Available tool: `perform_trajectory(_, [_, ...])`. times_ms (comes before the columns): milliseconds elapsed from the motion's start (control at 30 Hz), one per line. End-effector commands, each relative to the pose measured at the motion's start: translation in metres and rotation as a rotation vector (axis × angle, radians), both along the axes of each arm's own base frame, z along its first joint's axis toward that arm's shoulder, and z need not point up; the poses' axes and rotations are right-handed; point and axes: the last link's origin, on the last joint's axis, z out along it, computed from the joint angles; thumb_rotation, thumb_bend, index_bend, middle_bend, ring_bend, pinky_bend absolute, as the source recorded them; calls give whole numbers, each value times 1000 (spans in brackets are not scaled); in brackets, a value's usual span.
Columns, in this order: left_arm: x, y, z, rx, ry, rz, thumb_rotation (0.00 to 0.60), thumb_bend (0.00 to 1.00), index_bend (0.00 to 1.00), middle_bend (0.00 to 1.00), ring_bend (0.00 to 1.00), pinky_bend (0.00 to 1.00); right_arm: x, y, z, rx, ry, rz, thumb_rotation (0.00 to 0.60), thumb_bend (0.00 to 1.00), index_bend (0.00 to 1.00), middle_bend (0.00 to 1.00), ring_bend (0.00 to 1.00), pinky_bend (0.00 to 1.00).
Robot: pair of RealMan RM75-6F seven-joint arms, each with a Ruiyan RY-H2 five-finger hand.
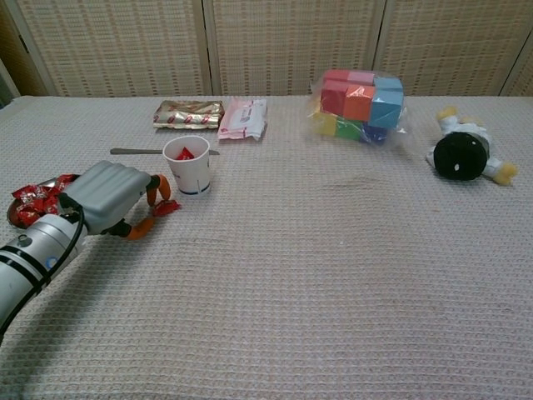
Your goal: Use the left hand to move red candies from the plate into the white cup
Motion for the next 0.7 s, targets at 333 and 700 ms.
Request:
perform_trajectory(333, [1,-2,-5,-5,16,-2,600,420,433,462,459,1000,0,0,-2,5,2,-1,600,53,0,0,0,0])
perform_trajectory(700, [10,-5,-4,-18,16,-21,600,418,369,383,388,1000,1,0,-2,10,2,1,600,53,0,0,0,0])
